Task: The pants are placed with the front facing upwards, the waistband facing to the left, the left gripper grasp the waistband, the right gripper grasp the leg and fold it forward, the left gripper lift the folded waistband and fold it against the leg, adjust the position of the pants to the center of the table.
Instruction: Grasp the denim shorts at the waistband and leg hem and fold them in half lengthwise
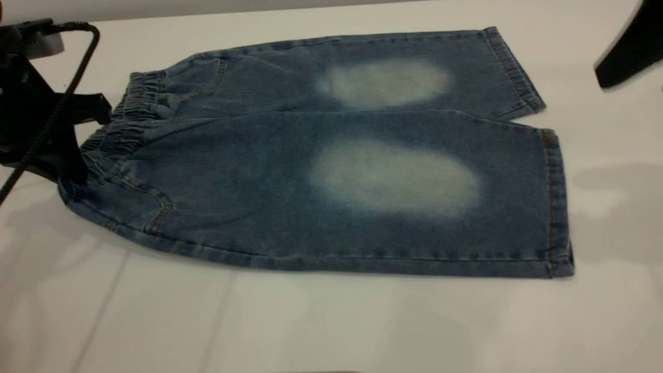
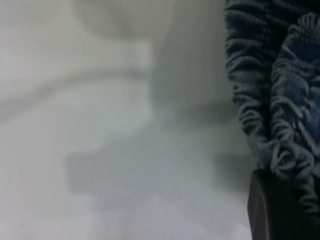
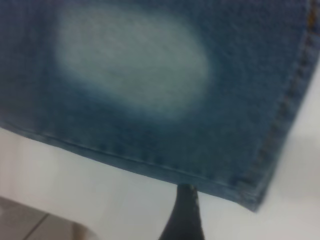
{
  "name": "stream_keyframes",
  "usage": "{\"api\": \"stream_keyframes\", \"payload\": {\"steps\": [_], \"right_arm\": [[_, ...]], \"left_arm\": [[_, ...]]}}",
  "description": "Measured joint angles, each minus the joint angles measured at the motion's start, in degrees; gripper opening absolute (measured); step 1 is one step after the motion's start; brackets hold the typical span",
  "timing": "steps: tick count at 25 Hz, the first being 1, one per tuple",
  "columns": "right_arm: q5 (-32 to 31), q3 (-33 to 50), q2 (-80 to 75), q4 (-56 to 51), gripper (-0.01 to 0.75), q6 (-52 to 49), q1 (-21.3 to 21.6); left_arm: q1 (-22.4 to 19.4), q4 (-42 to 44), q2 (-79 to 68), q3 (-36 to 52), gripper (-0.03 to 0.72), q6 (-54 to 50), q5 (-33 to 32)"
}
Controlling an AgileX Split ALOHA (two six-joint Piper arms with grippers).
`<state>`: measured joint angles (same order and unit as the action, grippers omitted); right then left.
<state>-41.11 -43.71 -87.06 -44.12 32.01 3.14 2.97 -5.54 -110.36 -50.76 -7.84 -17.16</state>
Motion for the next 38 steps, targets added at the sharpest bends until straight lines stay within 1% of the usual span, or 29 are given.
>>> {"api": "stream_keyframes", "payload": {"steps": [4, 5, 7, 9, 12, 15, 19, 23, 25, 26, 32, 38], "right_arm": [[-10.2, -8.1, -2.8, 1.6, 0.546, -5.4, 0.0], [-11.7, -9.7, -3.2, 2.7, 0.546, -6.6, -0.1], [-11.9, -12.0, -3.9, 7.2, 0.546, -8.0, -1.1], [-10.2, -13.2, -5.3, 13.3, 0.546, -9.7, -2.9], [-9.1, -15.0, -8.6, 23.3, 0.546, -15.5, -5.9], [-9.9, -15.6, -11.3, 30.3, 0.546, -21.7, -10.2], [-11.1, -15.6, -13.2, 32.1, 0.546, -25.7, -17.8], [-8.1, -15.6, -13.4, 31.1, 0.546, -26.4, -24.9], [-5.3, -15.0, -13.8, 30.4, 0.546, -26.4, -27.5], [-4.1, -14.4, -14.2, 30.1, 0.546, -26.5, -28.0], [3.2, -7.5, -17.9, 29.5, 0.546, -27.9, -28.3], [8.6, -5.2, -18.4, 29.5, 0.546, -28.3, -28.3]], "left_arm": [[0.0, 0.0, 0.0, 0.0, 0.058, 0.0, -0.1], [0.0, 0.0, 0.0, 0.0, 0.058, 0.0, -0.1], [0.0, 0.0, 0.0, 0.0, 0.058, -0.1, -0.1], [0.0, 0.0, 0.0, 0.0, 0.058, -0.1, -0.1], [0.0, 0.0, 0.0, 0.0, 0.058, -0.1, -0.2], [0.0, 0.0, 0.0, 0.0, 0.058, -0.2, -0.2], [0.0, 0.0, 0.0, 0.0, 0.058, -0.2, -0.2], [0.0, 0.0, 0.0, 0.0, 0.058, -0.2, -0.3], [0.0, 0.0, 0.0, 0.0, 0.058, -0.2, -0.3], [0.0, 0.0, 0.0, 0.0, 0.058, -0.2, -0.3], [0.0, 0.0, 0.0, 0.0, 0.058, -0.2, -0.4], [0.0, 0.0, 0.0, 0.0, 0.058, -0.2, -0.4]]}}
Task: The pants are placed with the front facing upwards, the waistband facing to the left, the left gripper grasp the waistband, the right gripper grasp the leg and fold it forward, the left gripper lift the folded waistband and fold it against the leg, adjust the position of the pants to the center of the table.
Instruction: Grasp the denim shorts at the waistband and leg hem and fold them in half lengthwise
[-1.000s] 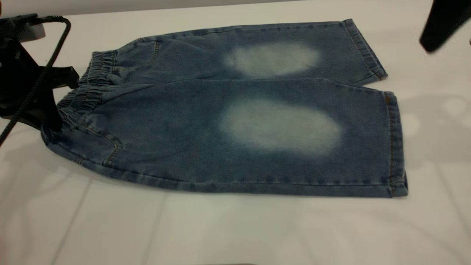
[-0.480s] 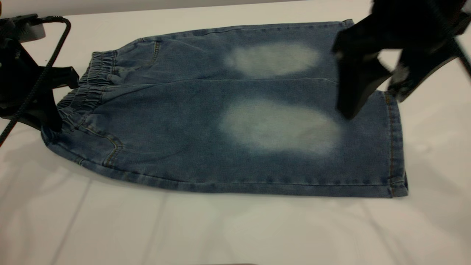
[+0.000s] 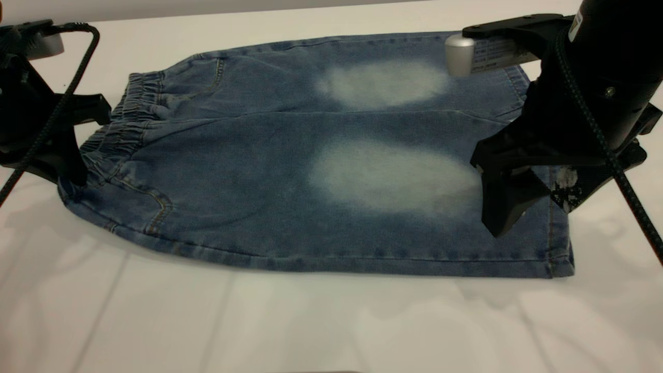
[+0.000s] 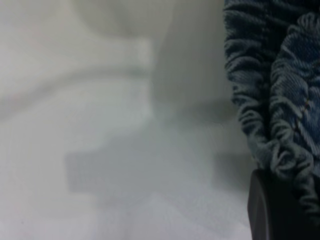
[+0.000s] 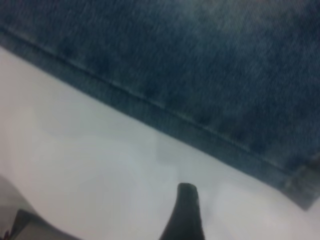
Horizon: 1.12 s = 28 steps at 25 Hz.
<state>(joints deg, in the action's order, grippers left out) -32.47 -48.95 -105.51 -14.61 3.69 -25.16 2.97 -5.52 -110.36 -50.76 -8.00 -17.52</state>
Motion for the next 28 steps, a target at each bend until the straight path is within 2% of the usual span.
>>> {"api": "stream_keyframes", "payload": {"steps": [8, 16, 23, 26, 28], "right_arm": [[5.8, 1.7, -7.7, 0.6, 0.546, -2.6, 0.1], [7.8, 1.7, -9.7, 2.0, 0.546, -4.2, 3.4], [7.8, 1.7, -11.4, 1.7, 0.546, -4.2, 3.8], [7.8, 1.7, -11.5, 1.7, 0.518, -4.2, 3.8], [7.8, 1.7, -11.5, 1.7, 0.452, -4.2, 3.8]], "left_arm": [[0.0, 0.0, 0.0, 0.0, 0.058, 0.0, 0.3], [0.0, 0.1, 0.0, 0.0, 0.058, 0.2, 0.3], [0.0, 0.1, 0.0, 0.0, 0.058, 0.2, 0.3], [0.0, 0.1, 0.0, 0.0, 0.058, 0.2, 0.3], [0.0, 0.1, 0.0, 0.0, 0.058, 0.2, 0.3]]}}
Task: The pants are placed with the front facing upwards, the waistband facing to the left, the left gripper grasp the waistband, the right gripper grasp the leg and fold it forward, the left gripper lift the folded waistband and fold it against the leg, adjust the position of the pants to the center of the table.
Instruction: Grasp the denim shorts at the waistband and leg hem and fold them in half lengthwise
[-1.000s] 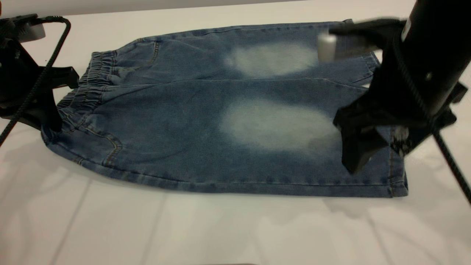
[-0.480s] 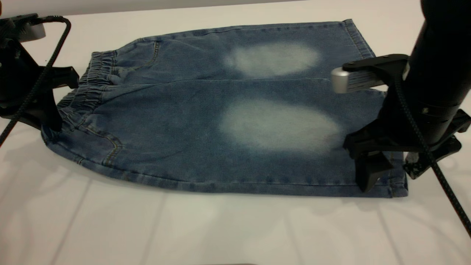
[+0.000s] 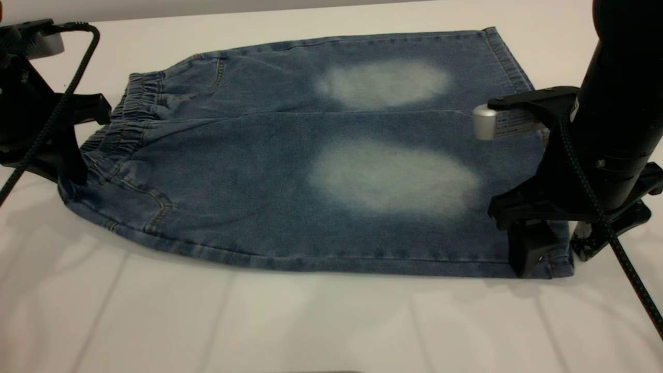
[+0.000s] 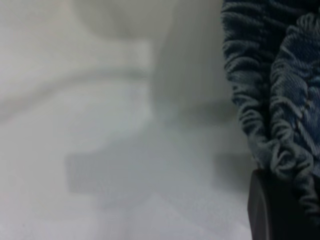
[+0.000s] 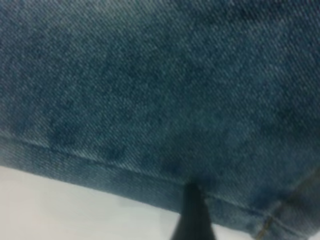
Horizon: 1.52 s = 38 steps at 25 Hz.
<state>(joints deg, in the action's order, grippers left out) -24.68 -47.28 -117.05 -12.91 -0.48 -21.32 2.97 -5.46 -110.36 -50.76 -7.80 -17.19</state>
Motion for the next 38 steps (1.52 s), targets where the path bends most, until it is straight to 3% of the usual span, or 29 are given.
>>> {"api": "stream_keyframes", "payload": {"steps": [6, 8, 11, 18, 27, 34, 38], "right_arm": [[0.1, 0.0, -0.1, -0.4, 0.1, 1.1, 0.0], [0.1, 0.0, -0.1, -0.8, 0.048, 2.1, 0.0], [-1.0, -0.1, 0.3, -0.6, 0.034, 3.8, 0.0], [-5.6, -1.6, 10.5, 0.7, 0.034, 4.5, 0.2], [-7.9, -9.4, 17.8, 2.4, 0.034, 4.5, 1.1], [-5.5, -14.3, 17.8, 2.9, 0.034, 4.8, 4.6], [-0.3, -14.6, 16.6, 3.0, 0.034, 6.2, 5.1]], "left_arm": [[0.0, 0.0, 0.0, 0.0, 0.058, -0.1, 0.0], [0.0, 0.0, 0.0, 0.0, 0.058, -0.1, 0.0], [0.0, 0.0, 0.0, -0.1, 0.058, -0.2, -0.8], [0.0, -0.1, 0.0, -5.5, 0.058, -0.2, -11.0], [0.0, -0.1, 0.0, -14.3, 0.058, 1.7, -18.6], [0.0, -0.1, 0.0, -19.6, 0.058, 2.0, -19.1], [0.0, -0.2, 0.0, -20.1, 0.058, 2.0, -14.5]]}}
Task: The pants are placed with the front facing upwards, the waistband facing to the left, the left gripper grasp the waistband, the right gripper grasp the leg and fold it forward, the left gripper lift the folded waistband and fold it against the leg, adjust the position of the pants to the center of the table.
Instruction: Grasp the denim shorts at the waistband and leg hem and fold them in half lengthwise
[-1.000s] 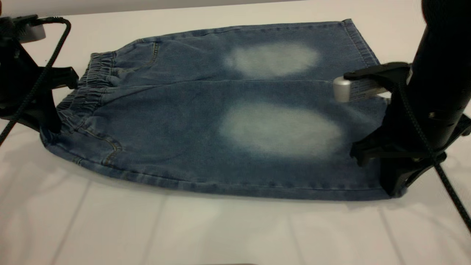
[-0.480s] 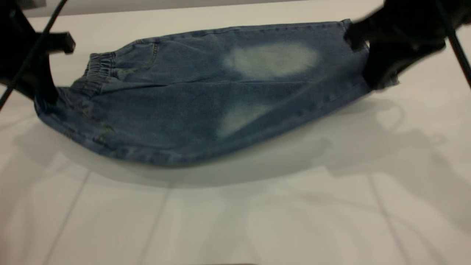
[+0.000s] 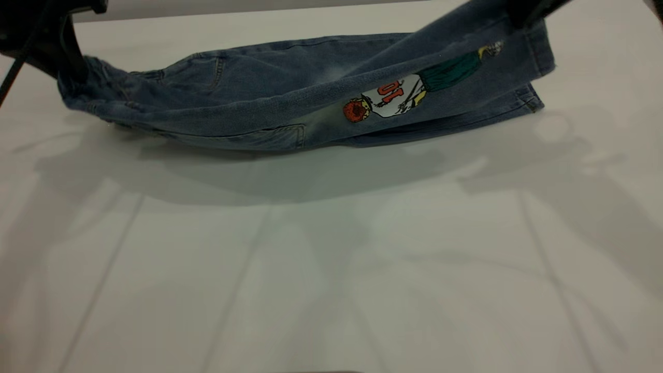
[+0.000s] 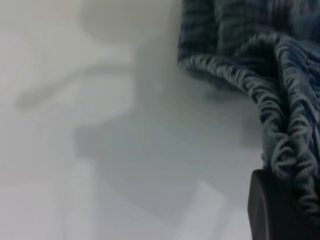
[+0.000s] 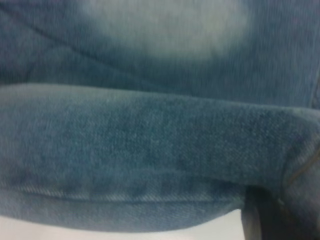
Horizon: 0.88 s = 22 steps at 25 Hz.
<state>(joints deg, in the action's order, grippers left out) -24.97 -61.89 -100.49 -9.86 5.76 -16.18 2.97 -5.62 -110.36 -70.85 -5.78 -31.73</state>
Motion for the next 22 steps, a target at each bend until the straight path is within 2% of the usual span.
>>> {"api": "stream_keyframes", "payload": {"steps": [15, 22], "right_arm": [[25.5, -0.2, -12.7, -0.3, 0.034, 0.2, 0.1], [30.9, -0.2, -16.5, -3.3, 0.034, -0.4, 4.1]], "left_arm": [[0.8, -3.6, -4.6, 0.0, 0.058, -0.2, 23.4], [0.8, -3.8, -8.6, 0.0, 0.058, -0.6, 33.8]]}}
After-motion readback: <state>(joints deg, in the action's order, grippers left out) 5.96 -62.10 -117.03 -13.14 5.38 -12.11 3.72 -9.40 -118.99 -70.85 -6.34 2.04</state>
